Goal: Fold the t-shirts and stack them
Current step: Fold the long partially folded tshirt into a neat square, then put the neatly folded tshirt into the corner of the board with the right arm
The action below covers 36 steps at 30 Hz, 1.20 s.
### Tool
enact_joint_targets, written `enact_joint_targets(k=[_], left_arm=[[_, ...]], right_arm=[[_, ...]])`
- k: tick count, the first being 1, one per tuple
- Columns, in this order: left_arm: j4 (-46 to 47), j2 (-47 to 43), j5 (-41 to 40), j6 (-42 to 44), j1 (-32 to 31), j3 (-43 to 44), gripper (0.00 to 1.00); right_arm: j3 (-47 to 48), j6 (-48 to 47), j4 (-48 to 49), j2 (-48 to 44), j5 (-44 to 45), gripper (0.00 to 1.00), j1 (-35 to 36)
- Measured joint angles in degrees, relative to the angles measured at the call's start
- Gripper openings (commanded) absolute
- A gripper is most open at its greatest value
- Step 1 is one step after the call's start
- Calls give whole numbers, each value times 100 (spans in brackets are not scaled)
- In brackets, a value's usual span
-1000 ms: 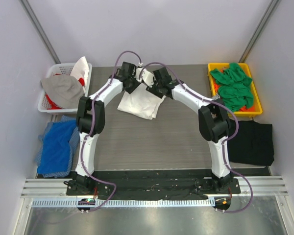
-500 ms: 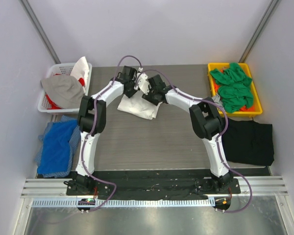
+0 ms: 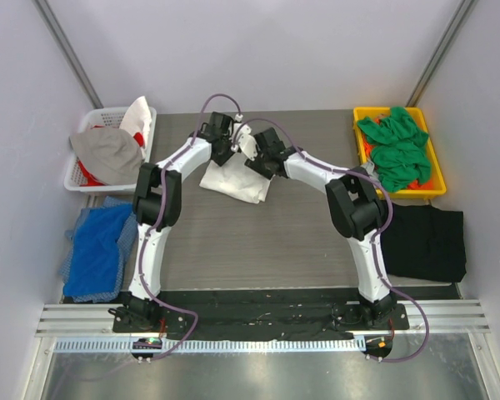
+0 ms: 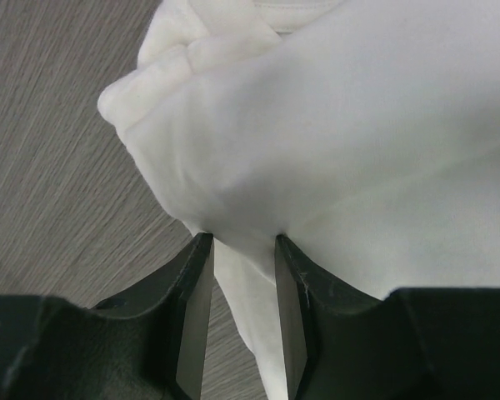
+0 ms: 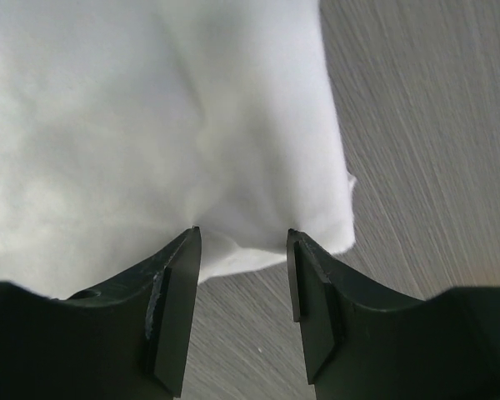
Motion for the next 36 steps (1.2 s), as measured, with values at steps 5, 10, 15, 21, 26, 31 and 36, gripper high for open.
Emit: enact_joint_targets(k=[5, 10, 15, 21, 26, 31, 36], left_arm=[[-162, -68, -35, -46, 2, 127, 41], [-428, -197, 79, -44, 7, 334, 44], [-601, -238, 168, -39, 7, 446, 45], [-748, -238, 186, -20, 7, 446, 44], [-765, -238, 186, -15, 7, 446, 44], [-765, -234, 184, -11, 7, 446, 43], [-767, -214, 186, -9, 7, 435, 43]], right_arm=[[-160, 243, -85, -455, 275, 55, -20], [-380, 883, -210, -1108, 195, 58, -140], [-671, 1858, -354, -1554, -269, 59, -455], [-1069, 3069, -564, -1587, -1421, 59, -1001], [-1329, 3840, -533, -1587, -2225, 59, -1329], [-1497, 4498, -221, -1502, -2977, 59, -1419], [-1504, 5268, 446, -1117, -3794, 59, -1517]])
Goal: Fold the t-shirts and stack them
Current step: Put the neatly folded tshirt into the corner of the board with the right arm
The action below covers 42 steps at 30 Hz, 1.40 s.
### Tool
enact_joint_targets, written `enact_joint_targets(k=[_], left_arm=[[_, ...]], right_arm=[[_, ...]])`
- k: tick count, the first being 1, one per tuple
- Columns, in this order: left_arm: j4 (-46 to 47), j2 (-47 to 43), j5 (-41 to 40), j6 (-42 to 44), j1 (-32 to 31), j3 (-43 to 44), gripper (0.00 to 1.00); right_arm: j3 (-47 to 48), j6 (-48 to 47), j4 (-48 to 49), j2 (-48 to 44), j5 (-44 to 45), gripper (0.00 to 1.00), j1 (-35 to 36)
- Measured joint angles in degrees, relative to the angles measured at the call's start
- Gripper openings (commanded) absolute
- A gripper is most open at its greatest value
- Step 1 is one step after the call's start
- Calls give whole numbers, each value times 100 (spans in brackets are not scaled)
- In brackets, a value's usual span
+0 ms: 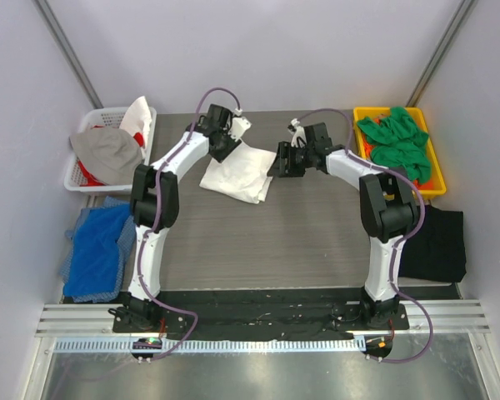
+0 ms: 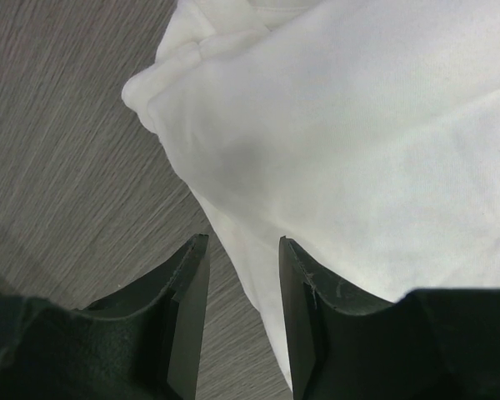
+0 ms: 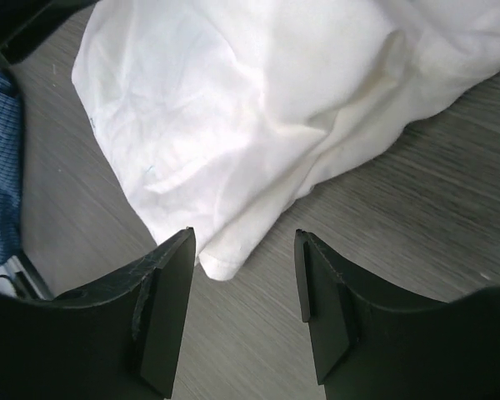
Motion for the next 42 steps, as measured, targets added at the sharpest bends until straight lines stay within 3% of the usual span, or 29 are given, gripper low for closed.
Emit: enact_joint_targets(k=[11, 20, 23, 42], left_arm=[[4, 22, -2, 37, 0, -153, 41], [9, 35, -2, 46, 0, -179, 40], [9, 35, -2, 101, 0, -234, 39], [52, 35, -4, 168, 0, -393, 37]], right_arm=[[-391, 1504, 1561, 610, -1121, 62, -420], [-433, 2144, 2385, 734, -1469, 70, -516], [-485, 2256, 2481, 758, -1502, 95, -520], [-787, 2671, 2927, 984, -1740, 95, -643]])
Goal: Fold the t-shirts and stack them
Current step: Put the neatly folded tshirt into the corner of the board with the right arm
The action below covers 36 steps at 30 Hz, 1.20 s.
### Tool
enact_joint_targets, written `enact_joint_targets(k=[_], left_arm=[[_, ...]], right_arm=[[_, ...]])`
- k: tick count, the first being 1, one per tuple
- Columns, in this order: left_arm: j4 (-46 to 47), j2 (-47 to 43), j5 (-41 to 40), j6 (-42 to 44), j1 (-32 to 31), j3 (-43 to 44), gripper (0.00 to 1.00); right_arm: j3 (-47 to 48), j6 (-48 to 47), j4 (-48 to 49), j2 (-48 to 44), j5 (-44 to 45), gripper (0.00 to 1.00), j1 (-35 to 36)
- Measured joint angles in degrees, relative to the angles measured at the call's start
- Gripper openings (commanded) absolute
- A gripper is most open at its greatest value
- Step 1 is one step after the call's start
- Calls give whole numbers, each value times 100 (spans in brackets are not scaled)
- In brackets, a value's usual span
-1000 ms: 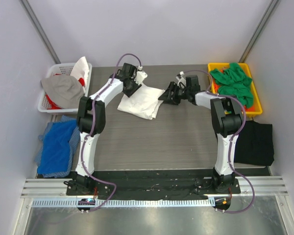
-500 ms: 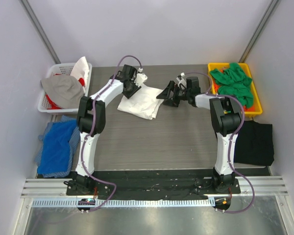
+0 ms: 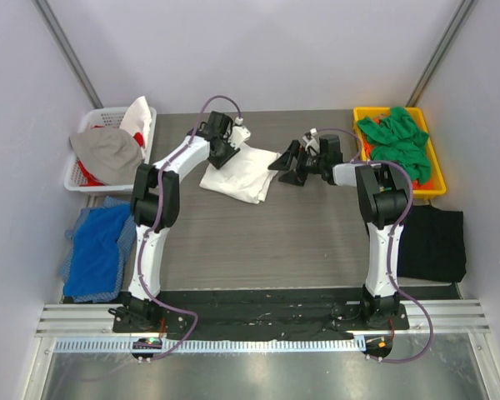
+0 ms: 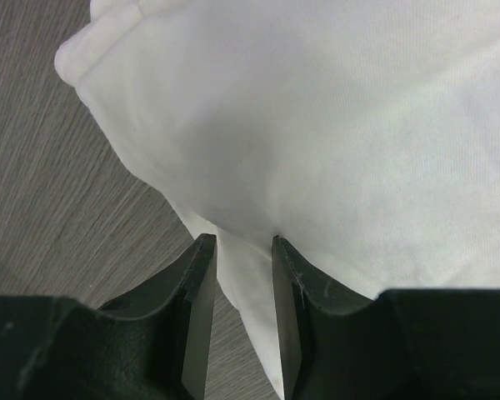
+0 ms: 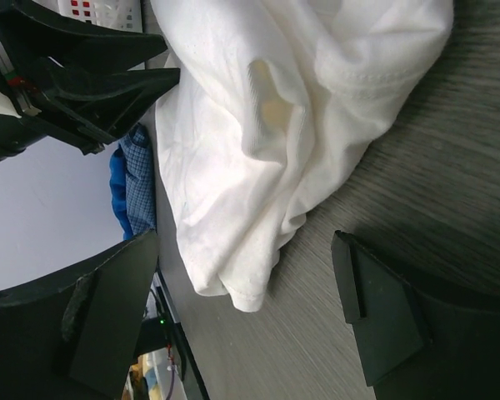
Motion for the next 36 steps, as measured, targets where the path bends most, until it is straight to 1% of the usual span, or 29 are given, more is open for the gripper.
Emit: enact_joint_targets(k=[5, 9, 10, 12, 17, 18, 22, 26, 36], left_arm=[[7, 0, 2, -2, 0, -33, 40], [33, 0, 2, 2, 0, -63, 48], [44, 0, 2, -4, 0, -68, 49], [72, 0, 2, -4, 0, -83, 53], [125, 0, 0, -17, 0, -94, 58], [133, 0, 0, -20, 0, -94, 62], [138, 0, -4, -26, 0, -94, 62], [133, 0, -4, -26, 0, -94, 66], [85, 31, 94, -46, 7, -92, 65]], right_arm=[[208, 245, 256, 251, -131, 95, 0], [356, 376, 369, 385, -162, 95, 13], [389, 391, 374, 404, -160, 95, 20], [439, 422, 407, 448, -155, 95, 44], [560, 522, 529, 557, -122, 95, 129], [564, 529, 549, 562, -105, 95, 151], [555, 546, 616, 564, -37, 95, 264], [487, 560, 734, 562, -2, 95, 337], [428, 584, 868, 553, 4, 94, 354]])
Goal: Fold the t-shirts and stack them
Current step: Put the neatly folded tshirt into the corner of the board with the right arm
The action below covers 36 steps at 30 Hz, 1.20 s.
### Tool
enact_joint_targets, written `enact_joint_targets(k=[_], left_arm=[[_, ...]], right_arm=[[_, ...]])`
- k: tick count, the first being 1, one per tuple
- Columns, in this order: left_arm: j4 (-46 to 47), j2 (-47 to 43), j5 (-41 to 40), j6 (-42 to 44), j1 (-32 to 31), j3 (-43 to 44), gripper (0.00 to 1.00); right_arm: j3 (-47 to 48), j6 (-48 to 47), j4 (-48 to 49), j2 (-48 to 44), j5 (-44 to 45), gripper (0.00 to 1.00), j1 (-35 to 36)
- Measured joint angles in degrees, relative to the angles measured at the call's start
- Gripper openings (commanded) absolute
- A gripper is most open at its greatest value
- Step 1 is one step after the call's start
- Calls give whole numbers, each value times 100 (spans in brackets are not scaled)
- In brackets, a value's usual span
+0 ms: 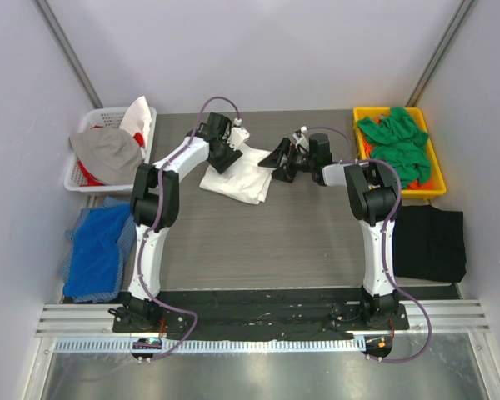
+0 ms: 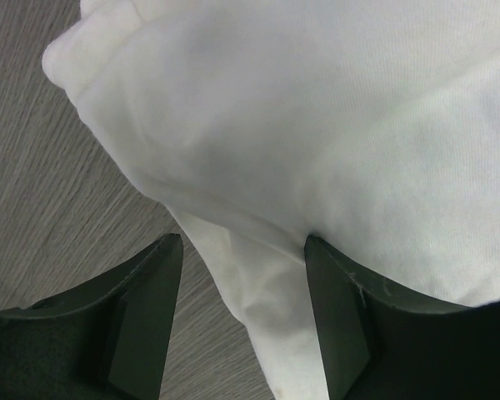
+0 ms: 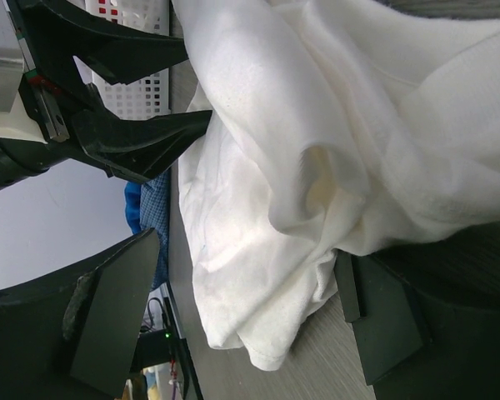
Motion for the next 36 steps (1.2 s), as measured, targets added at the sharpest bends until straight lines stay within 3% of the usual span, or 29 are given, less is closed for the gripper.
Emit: enact_joint_targets(k=[12, 22, 25, 28, 29, 31, 32, 35, 36], left_arm=[[-4, 74, 63, 15, 4, 39, 65], [4, 74, 136, 4, 17, 24, 65], [59, 46, 164, -2, 24, -42, 65], [142, -7, 173, -2, 31, -144, 65], [168, -22, 175, -2, 31, -173, 65], [210, -46, 173, -2, 31, -219, 65], [225, -57, 173, 0, 31, -238, 65], [267, -90, 170, 9, 31, -297, 65], [264, -101, 170, 17, 31, -315, 65]], right_arm=[[-61, -2, 7, -46, 70, 94, 50], [-61, 74, 42, -46, 173, 87, 424], [-61, 87, 22, -46, 184, 78, 538], [-63, 90, -59, -37, 195, 57, 599], [-63, 96, -85, -33, 192, 44, 605], [-66, 63, -149, -31, 195, 28, 603], [-66, 50, -190, -31, 192, 14, 597], [-70, -52, -345, -31, 177, 1, 577], [-70, -125, -426, -33, 175, 1, 560]])
